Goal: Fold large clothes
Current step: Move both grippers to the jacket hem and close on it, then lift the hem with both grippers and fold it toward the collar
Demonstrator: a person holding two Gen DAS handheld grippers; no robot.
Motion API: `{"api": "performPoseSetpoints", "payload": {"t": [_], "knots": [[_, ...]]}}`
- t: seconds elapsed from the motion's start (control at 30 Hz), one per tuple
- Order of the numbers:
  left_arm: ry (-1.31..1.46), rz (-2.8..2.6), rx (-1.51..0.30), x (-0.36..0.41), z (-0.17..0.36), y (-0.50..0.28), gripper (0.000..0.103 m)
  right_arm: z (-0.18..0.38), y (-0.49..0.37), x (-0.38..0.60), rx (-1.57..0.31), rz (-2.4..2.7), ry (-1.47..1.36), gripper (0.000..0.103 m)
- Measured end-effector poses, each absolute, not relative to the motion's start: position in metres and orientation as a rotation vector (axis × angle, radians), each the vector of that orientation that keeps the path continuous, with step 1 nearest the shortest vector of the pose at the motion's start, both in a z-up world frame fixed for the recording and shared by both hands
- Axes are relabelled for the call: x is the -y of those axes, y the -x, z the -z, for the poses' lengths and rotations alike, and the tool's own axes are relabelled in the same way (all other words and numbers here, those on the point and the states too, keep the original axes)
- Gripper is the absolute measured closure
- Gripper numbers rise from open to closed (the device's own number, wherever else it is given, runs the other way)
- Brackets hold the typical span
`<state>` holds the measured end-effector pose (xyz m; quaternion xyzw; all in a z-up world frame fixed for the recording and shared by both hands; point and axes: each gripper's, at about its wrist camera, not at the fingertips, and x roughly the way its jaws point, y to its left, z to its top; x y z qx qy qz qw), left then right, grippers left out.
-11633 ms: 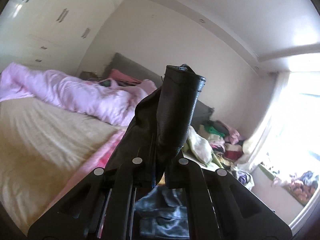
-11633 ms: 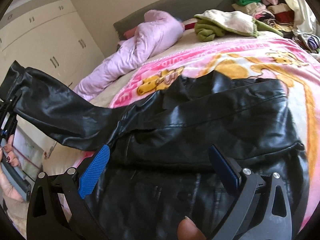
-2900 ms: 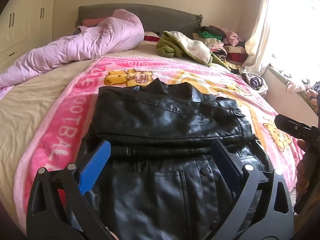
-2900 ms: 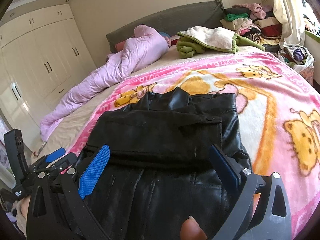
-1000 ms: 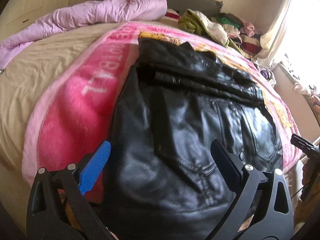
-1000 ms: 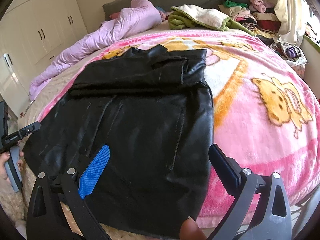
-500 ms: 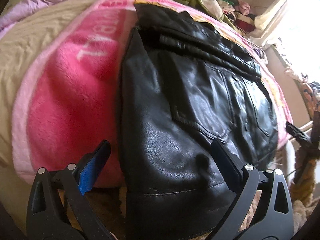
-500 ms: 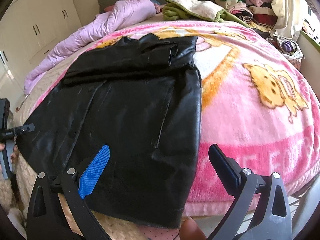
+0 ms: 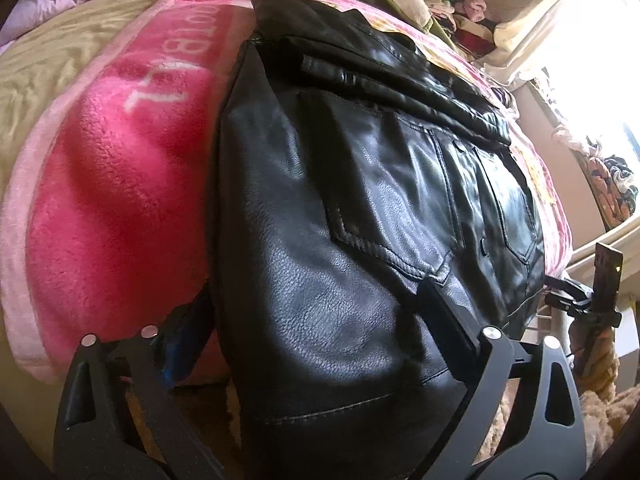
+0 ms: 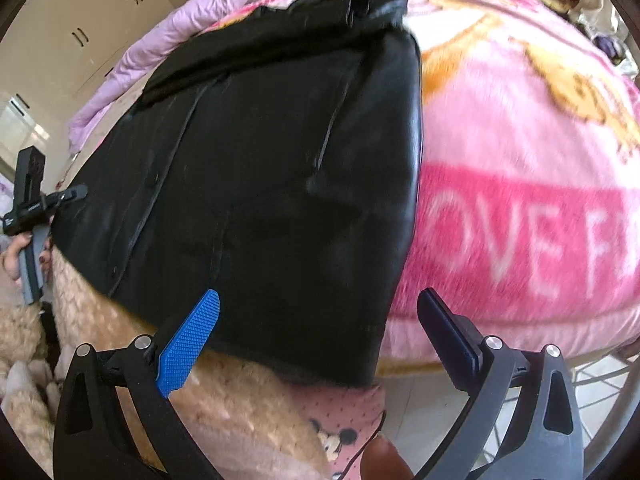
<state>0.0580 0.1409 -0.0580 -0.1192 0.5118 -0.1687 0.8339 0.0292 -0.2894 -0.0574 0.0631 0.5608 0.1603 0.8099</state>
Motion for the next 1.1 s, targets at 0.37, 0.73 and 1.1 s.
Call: {"api": "performPoseSetpoints", "payload": {"t": [0.37, 0.73, 1.1], "knots": [[0.274, 0.386, -1.05, -0.15, 0.053, -0.051, 0.055, 0.078, -0.02, 0.294, -1.235, -0.355, -0.134, 0.03], [0.269, 0.373, -0.964, -0.152, 0.032, -0.053, 0.092, 0.041, -0.017, 0.304, -1.088, -0.438, -0.23, 0.088], [0.347, 0.395, -0.858, -0.151, -0.002, -0.067, 0.094, -0.03, -0.028, 0.33, -0.805, -0.535, -0.387, 0.093]]}}
